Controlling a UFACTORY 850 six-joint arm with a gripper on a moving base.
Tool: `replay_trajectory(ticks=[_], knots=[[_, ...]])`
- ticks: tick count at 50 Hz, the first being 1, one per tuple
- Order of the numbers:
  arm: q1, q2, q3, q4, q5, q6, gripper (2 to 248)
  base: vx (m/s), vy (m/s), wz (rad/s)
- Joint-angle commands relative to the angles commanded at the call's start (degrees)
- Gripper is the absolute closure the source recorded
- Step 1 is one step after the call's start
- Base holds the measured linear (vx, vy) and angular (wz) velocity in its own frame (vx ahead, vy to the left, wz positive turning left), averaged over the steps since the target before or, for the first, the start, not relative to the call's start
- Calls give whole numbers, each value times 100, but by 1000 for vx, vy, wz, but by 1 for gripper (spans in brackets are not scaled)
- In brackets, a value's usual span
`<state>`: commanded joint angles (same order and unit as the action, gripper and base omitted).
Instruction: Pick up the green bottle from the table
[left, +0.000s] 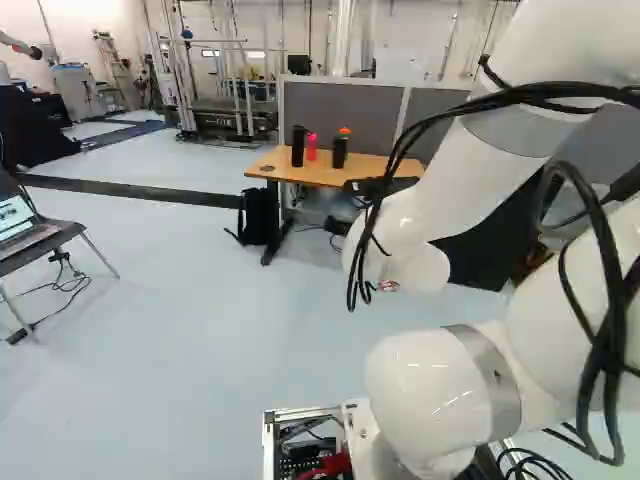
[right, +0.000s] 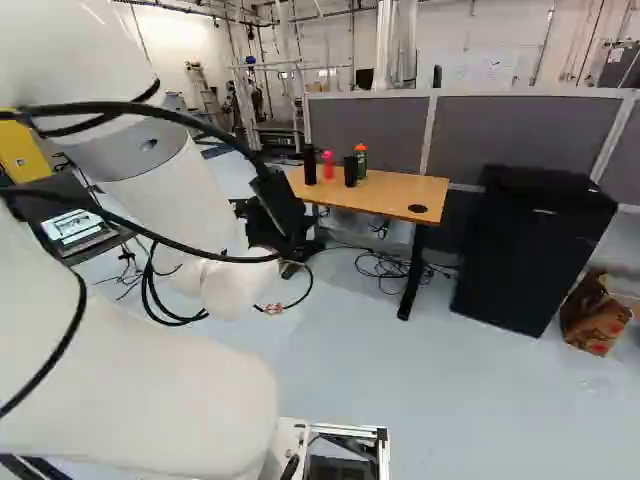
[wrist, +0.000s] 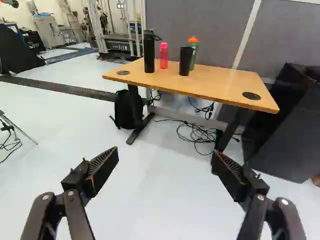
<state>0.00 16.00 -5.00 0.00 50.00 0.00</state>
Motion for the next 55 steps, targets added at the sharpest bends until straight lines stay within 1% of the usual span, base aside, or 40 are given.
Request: replay_trajectory(ticks=[36,45,55], knots=[[0,0,0,0,0,0,3,2,1,-6],[0,0,0,0,0,0,3,76,51,2],[0,0,0,0,0,0,3,195,43,-22]])
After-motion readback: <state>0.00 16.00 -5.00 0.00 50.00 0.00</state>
